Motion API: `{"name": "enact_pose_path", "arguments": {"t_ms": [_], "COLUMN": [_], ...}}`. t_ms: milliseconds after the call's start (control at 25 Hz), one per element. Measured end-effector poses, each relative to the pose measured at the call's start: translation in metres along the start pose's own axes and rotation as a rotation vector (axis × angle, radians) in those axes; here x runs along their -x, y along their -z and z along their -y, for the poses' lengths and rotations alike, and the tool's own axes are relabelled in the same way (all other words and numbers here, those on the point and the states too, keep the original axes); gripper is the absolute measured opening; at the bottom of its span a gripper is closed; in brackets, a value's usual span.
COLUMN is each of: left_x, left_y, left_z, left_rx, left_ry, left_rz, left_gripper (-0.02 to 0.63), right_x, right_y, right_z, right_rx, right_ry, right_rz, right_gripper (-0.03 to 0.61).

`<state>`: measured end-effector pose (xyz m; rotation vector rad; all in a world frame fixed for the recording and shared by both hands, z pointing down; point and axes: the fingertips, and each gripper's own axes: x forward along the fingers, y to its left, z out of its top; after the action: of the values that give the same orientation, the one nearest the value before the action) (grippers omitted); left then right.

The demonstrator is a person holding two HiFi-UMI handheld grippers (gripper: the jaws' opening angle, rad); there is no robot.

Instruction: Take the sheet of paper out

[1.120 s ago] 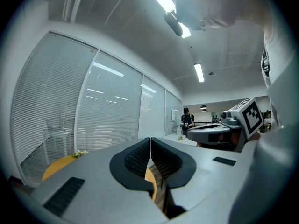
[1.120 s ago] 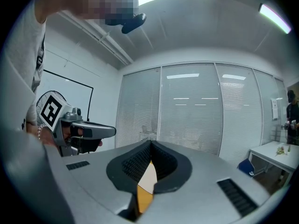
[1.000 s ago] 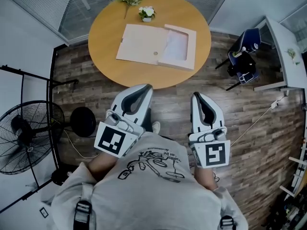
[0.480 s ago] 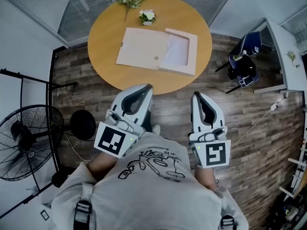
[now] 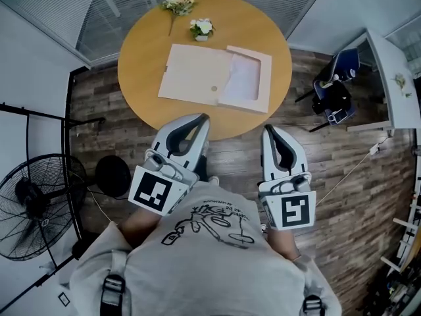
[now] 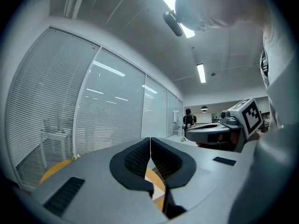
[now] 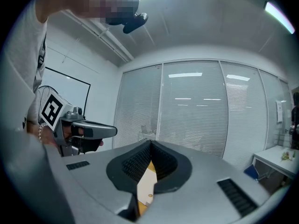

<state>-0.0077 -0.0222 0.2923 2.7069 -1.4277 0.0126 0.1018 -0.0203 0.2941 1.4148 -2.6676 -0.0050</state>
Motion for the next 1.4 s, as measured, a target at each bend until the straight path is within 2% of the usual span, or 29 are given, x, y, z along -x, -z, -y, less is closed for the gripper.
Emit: {"name": "enact_pose_path", "arguments": {"t_ms": [120,240,560,720,1040,1280,1400], "left_x": [-0.011,-0.025,-0.054,-0.072,-0.096,-0.117,-0.122], "left_y": [-0.003,-0.009,-0.002,-0.016,-0.003,-0.009,-0.002], "left_z": [-0.012,-0.025,-0.067,-0.088,-0.126,-0.149,-0.158], "left_rx": [0.001,0.012,0.002,0.042,0.029,0.055,0.032], "left_ry": [0.005,0.010,0.017,0.012,0.027,0.039,0.047], "left_rz": [0.001,0.019,-0.025,0.050,-0.017,0.026,-0.020], "left_gripper": [0.023,0.023,0.023,0.023,0.023,0.023,0.023], "right_x": [-0.018,-0.032,-0.082,-0.107,-0.152,-0.180,-0.190], "right_y": [-0.010,-0.002,-0.001,-0.002,-0.002,-0.001,-0.002], "right_z": [0.006,0.011,0.023,0.029,0.037,0.044,0.046], "right_rx": [-0.032,0.015,0.014,0.013,0.015,0.016,0.019], "right_ry": [0.020,-0.008,-0.008,-0.009,-0.005,0.003,0.005], "right_rz": [0.029,-0.019,-0.031,-0.038,-0.049,-0.059,-0.061], "right_gripper": [0.008,0.008,0.008,0.008,0.008,0.008,0.008]}}
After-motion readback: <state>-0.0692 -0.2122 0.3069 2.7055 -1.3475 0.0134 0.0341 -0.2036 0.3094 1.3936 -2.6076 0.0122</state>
